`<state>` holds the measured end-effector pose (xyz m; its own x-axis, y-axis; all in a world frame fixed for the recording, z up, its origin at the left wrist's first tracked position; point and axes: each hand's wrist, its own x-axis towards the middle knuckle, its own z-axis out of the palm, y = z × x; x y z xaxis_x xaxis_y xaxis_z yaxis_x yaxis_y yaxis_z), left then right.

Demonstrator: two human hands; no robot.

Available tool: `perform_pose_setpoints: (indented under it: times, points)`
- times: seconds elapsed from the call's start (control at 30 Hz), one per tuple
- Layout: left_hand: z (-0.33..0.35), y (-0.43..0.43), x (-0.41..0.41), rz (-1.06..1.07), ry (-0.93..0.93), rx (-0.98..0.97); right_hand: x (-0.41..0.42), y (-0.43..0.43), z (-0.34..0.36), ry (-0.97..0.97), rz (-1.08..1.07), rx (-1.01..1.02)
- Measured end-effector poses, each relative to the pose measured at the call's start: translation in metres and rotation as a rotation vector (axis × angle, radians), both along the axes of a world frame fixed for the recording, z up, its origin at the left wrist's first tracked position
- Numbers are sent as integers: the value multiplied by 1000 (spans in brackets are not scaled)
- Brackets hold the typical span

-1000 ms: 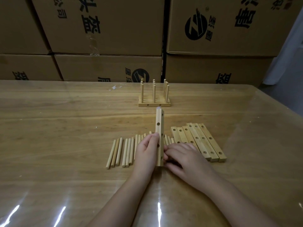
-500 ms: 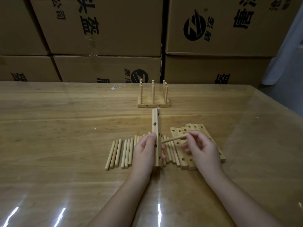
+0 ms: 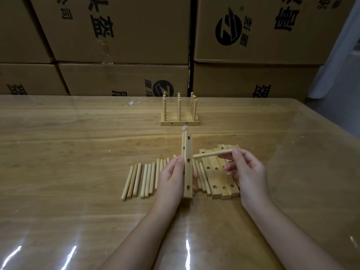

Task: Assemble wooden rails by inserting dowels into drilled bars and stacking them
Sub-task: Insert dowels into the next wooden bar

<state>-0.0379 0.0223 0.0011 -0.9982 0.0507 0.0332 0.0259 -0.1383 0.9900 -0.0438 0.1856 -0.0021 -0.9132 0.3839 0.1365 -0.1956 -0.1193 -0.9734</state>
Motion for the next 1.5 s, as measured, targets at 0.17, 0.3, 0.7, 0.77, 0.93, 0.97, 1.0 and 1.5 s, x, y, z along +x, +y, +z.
perform_pose_setpoints:
  times: [0.17, 0.3, 0.7, 0.77, 0.93, 0.97, 1.0, 1.5]
  points:
    - [-4, 0, -1, -21, 20, -51, -2, 2, 1, -1, -26, -90]
    - [-5, 0, -2, -34, 31, -62, -3, 4, 2, 3, -33, -110]
    - [-9, 3, -1, -46, 139, -172, 1, -1, 4, 127, 139, 18]
    - [-11, 4, -2, -55, 151, -192, 1, -1, 3, 166, 119, 55]
    - [-14, 3, -1, -92, 205, -215, 1, 1, 0, 193, -7, 505]
    - [-14, 2, -1, -107, 226, -221, 1, 1, -1, 211, -19, 575]
    - [-13, 2, 0, -124, 247, -225, 1, 1, -2, 223, -31, 628]
    - [-16, 6, 1, -34, 371, -440, 3, 0, -1, 340, -304, 1038]
